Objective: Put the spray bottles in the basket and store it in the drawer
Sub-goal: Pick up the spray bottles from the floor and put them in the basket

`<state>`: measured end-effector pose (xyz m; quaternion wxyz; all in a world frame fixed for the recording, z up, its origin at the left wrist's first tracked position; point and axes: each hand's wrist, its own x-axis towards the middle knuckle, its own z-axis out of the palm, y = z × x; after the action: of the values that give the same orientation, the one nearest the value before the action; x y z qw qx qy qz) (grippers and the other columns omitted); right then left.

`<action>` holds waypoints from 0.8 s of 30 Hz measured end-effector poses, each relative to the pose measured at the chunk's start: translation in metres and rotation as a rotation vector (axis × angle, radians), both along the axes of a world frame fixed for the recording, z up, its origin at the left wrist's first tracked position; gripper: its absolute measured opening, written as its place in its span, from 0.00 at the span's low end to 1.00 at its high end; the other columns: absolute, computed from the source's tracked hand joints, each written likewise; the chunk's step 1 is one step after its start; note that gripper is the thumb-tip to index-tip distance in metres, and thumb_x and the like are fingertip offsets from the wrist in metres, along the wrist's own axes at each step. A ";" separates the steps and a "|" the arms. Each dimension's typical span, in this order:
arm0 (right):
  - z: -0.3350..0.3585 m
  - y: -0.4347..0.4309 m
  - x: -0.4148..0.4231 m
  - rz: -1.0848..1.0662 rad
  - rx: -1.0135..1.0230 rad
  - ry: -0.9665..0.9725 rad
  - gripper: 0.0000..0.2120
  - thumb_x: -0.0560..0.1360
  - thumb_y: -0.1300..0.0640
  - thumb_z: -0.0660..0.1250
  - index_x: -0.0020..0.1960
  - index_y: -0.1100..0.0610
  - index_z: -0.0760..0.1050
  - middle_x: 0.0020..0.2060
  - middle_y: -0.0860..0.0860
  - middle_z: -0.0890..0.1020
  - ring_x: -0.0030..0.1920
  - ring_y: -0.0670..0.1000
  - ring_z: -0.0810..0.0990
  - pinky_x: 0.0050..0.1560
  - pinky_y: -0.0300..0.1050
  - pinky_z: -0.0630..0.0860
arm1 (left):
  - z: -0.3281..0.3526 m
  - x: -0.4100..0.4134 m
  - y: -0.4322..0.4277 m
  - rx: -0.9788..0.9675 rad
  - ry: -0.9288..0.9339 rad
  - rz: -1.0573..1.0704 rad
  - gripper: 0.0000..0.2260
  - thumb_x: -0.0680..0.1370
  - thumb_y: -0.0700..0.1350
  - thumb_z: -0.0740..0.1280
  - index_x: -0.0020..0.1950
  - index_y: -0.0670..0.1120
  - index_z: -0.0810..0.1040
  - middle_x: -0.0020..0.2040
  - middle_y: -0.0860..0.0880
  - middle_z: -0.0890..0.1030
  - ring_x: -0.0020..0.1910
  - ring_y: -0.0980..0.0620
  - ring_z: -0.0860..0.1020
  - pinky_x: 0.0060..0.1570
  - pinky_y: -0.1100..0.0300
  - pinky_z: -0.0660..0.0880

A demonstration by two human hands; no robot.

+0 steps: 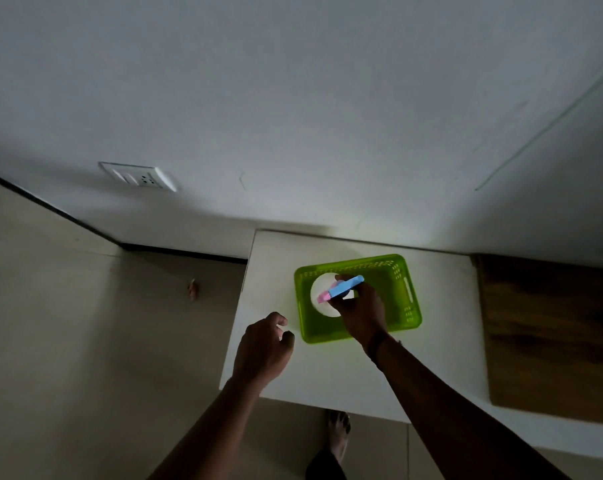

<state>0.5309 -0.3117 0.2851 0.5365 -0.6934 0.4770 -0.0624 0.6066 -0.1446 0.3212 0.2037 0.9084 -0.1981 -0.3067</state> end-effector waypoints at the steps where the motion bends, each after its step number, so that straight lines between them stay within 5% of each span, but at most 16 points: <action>1: -0.004 -0.004 0.004 0.017 -0.005 -0.003 0.18 0.68 0.55 0.76 0.57 0.50 0.80 0.44 0.49 0.83 0.44 0.49 0.82 0.40 0.41 0.76 | -0.002 0.002 -0.005 0.005 0.005 0.005 0.14 0.76 0.46 0.63 0.61 0.46 0.77 0.57 0.46 0.84 0.54 0.50 0.81 0.51 0.61 0.74; 11: -0.036 -0.011 0.025 0.080 0.031 0.030 0.18 0.69 0.59 0.76 0.58 0.54 0.79 0.46 0.50 0.83 0.39 0.44 0.78 0.35 0.23 0.71 | -0.032 0.008 -0.028 0.049 0.046 0.033 0.16 0.76 0.47 0.64 0.62 0.44 0.76 0.59 0.44 0.82 0.57 0.47 0.80 0.53 0.56 0.75; 16: -0.043 -0.005 0.033 0.047 0.083 0.018 0.18 0.69 0.58 0.74 0.58 0.51 0.79 0.50 0.51 0.84 0.47 0.52 0.83 0.47 0.44 0.78 | -0.044 0.008 -0.032 0.037 0.064 0.022 0.16 0.76 0.48 0.65 0.62 0.45 0.76 0.59 0.45 0.83 0.57 0.47 0.80 0.52 0.55 0.75; 21: -0.041 -0.002 0.034 0.054 0.092 0.058 0.27 0.67 0.62 0.74 0.65 0.54 0.73 0.56 0.52 0.80 0.56 0.51 0.78 0.53 0.43 0.74 | -0.055 0.010 -0.035 0.032 0.043 -0.022 0.15 0.76 0.50 0.65 0.61 0.45 0.76 0.57 0.45 0.83 0.56 0.45 0.80 0.49 0.55 0.74; 24: -0.036 -0.010 0.017 0.016 -0.137 0.248 0.26 0.67 0.64 0.70 0.64 0.54 0.72 0.60 0.54 0.79 0.58 0.56 0.78 0.52 0.47 0.75 | -0.063 0.011 -0.034 0.032 0.033 -0.008 0.16 0.76 0.50 0.66 0.61 0.45 0.75 0.55 0.45 0.84 0.55 0.46 0.81 0.47 0.56 0.74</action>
<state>0.5479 -0.3215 0.2491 0.4252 -0.7345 0.5289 -0.0043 0.6177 -0.1786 0.2579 0.1911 0.9056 -0.1934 -0.3255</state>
